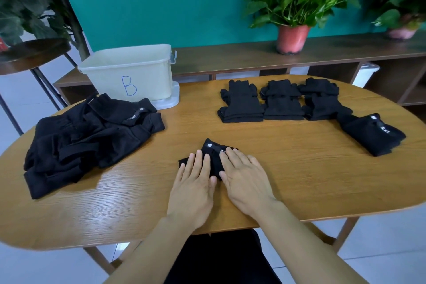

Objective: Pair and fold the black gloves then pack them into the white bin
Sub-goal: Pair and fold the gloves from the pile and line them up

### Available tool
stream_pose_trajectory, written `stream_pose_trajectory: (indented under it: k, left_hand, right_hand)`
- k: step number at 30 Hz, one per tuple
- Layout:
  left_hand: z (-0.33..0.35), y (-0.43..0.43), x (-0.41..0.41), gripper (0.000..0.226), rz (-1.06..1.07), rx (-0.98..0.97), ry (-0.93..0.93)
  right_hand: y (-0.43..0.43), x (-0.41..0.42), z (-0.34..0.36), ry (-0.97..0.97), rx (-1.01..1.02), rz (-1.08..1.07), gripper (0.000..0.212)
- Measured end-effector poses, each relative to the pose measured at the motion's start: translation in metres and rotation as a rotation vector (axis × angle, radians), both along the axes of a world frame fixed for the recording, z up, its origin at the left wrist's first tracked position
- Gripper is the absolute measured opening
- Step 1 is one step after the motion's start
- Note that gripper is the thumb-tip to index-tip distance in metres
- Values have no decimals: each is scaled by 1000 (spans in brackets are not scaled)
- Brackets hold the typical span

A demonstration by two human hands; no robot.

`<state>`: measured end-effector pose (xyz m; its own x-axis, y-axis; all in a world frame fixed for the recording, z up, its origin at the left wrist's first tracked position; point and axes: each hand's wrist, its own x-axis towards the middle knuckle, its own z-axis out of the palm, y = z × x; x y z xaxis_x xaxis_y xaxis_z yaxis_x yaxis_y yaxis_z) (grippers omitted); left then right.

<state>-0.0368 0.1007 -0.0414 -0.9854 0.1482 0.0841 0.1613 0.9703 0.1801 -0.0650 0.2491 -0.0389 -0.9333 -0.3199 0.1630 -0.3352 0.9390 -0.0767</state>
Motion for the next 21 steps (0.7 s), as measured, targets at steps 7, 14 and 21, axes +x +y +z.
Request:
stream_pose_trajectory:
  k: [7,14,21]
  left_hand:
    - [0,26,-21,74,-250,-3,-14]
    - [5,74,-41,64,-415,-43,-42]
    - [6,118,-59,62,-514,-65,-21]
  right_hand:
    - [36,16,0,30,8,-162,59]
    - [85,24,1,48,31,-299,59]
    - [124,25,0,86,-11,-391,59]
